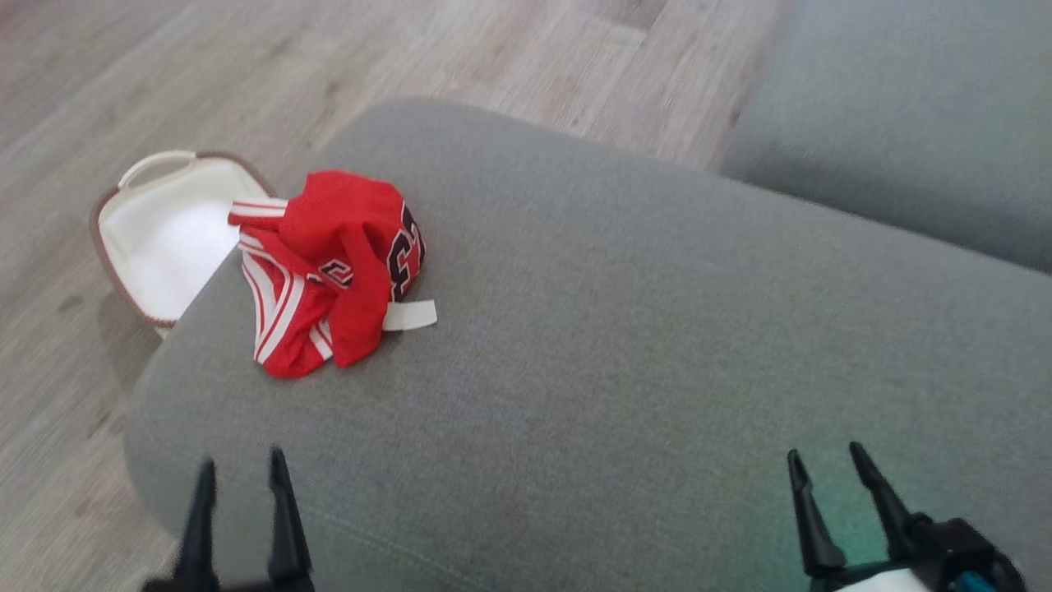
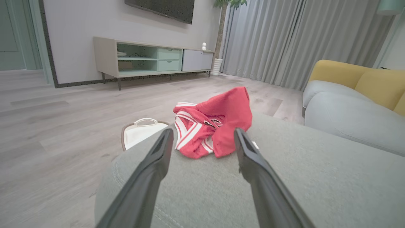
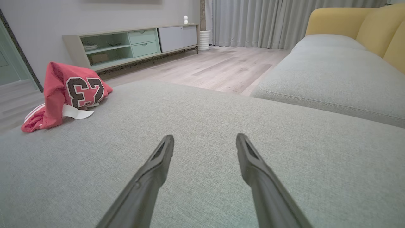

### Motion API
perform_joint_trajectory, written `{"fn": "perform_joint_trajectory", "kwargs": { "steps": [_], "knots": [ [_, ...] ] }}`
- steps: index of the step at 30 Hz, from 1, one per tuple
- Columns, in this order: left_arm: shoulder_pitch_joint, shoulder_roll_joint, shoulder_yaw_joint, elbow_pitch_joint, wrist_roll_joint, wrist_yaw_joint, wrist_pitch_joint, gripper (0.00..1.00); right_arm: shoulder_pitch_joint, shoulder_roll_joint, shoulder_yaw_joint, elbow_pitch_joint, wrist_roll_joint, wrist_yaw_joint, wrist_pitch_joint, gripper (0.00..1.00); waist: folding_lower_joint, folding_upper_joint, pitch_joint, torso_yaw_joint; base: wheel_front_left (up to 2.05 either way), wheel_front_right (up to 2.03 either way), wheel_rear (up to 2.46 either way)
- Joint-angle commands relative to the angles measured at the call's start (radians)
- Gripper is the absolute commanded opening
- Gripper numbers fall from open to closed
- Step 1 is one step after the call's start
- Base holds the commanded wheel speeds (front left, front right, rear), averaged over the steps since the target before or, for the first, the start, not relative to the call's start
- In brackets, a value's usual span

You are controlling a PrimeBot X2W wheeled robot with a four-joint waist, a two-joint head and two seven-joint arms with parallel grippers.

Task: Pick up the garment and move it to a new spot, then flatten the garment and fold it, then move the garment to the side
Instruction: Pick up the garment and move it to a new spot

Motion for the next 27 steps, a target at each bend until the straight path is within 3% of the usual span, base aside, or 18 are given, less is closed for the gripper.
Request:
{"fn": "perform_joint_trajectory", "kwargs": {
  "steps": [1, 8, 12, 18, 20, 26, 27],
  "knots": [
    [-0.094, -0.006, 0.044, -0.035, 0.006, -0.006, -0.005, 1.0, -0.035, -0.04, 0.019, -0.038, -0.012, -0.001, -0.011, 1.0, 0.0, 0.0, 0.043, 0.009, 0.0, 0.0, 0.0],
    [-0.345, 0.011, 0.081, 0.075, -0.003, -0.013, 0.005, 1.0, -0.073, -0.178, 0.045, -0.084, -0.015, -0.001, -0.011, 1.0, 0.0, 0.0, 0.221, -0.021, 0.0, 0.0, 0.0],
    [-0.539, 0.039, 0.094, 0.179, -0.014, -0.01, 0.078, 1.0, -0.097, -0.269, 0.047, -0.118, -0.003, -0.001, -0.011, 1.0, 0.0, 0.0, 0.323, -0.032, 0.0, 0.0, 0.0],
    [-0.841, 0.042, 0.105, 0.407, -0.081, -0.033, 0.185, 1.0, -0.116, -0.375, 0.017, -0.191, 0.02, -0.001, 0.01, 1.0, 0.0, 0.0, 0.452, -0.033, 0.0, 0.0, 0.0],
    [-0.959, 0.043, 0.106, 0.549, -0.108, -0.041, 0.257, 1.0, -0.131, -0.41, 0.013, -0.226, 0.032, -0.001, 0.026, 1.0, 0.0, 0.0, 0.498, -0.044, 0.0, 0.0, 0.0],
    [-1.084, 0.068, 0.122, 0.797, -0.118, 0.019, 0.357, 1.0, -0.162, -0.443, 0.011, -0.265, 0.052, -0.001, 0.044, 1.0, 0.0, 0.0, 0.549, -0.079, 0.0, 0.0, 0.0],
    [-1.093, 0.073, 0.123, 0.822, -0.118, 0.02, 0.351, 0.46, -0.168, -0.441, 0.011, -0.265, 0.054, -0.001, 0.044, 1.0, 0.0, 0.0, 0.551, -0.086, 0.0, 0.0, 0.0]
  ]
}}
